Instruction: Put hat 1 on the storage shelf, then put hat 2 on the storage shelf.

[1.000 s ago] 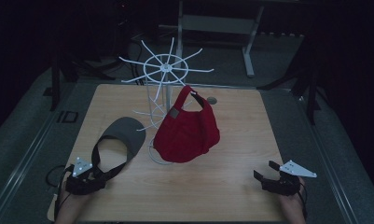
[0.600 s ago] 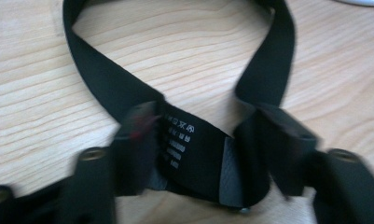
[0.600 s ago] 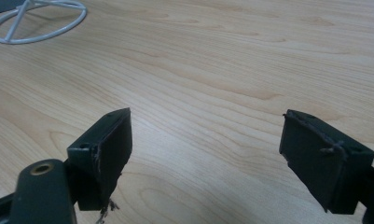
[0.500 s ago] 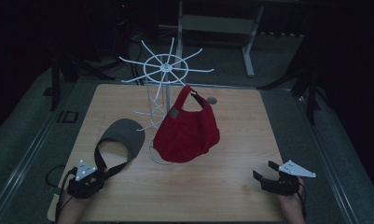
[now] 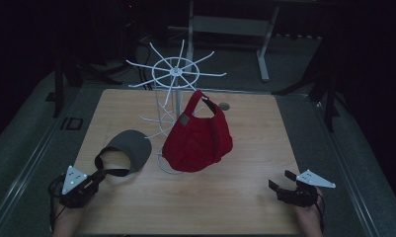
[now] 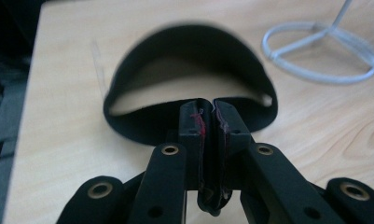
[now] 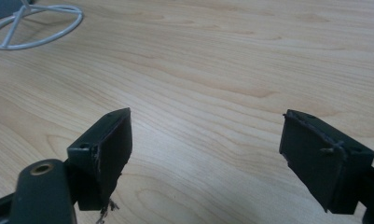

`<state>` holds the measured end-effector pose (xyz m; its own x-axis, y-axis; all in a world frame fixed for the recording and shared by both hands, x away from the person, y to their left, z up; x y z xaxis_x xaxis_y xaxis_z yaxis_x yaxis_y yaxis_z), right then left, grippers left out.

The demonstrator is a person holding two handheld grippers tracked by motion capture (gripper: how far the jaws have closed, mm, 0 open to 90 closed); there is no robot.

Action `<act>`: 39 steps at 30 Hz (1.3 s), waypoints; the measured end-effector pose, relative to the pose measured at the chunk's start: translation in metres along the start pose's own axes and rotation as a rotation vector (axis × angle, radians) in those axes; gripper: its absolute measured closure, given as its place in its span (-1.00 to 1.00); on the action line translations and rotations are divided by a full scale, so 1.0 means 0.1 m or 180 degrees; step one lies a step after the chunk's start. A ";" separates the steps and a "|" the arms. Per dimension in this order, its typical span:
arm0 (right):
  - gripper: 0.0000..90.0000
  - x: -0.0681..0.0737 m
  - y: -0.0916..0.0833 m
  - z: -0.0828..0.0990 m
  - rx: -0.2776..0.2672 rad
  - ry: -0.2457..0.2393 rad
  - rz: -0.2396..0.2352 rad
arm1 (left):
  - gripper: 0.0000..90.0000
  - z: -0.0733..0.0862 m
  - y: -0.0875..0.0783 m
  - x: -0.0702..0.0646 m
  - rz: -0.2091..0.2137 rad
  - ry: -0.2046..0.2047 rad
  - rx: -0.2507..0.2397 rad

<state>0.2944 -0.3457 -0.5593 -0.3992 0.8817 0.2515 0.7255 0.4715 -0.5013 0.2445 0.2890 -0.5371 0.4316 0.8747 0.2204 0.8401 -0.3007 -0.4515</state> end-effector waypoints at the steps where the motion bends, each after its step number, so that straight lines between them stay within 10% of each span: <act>1: -0.62 0.00 0.00 0.00 0.0004 0.0005 0.0000 | 0.86 -0.04 -0.03 0.02 -0.0012 0.0003 -0.0050; 10: -0.62 -0.01 0.00 0.00 0.0005 0.0024 -0.0001 | 0.86 -0.44 -0.20 0.19 -0.0153 0.0094 -0.0366; 39: -0.62 -0.17 0.02 0.07 -0.0129 0.0231 0.0213 | 0.86 -1.41 -0.78 0.37 0.0075 0.0556 -0.1199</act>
<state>0.2989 -0.3594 -0.5704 -0.3087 0.9094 0.2786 0.7718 0.4107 -0.4855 0.2410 0.2913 -0.3715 0.4741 0.7980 0.3720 0.8768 -0.4663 -0.1173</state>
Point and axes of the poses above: each handheld gripper's, and its own axes: y roughly forward along the jaws, z roughly out of its underside, x roughly to its left, the point moved 3 cm from there along y, roughly forward along the jaws, and after that the axes turned 13 degrees about y, right-handed, at the moved point
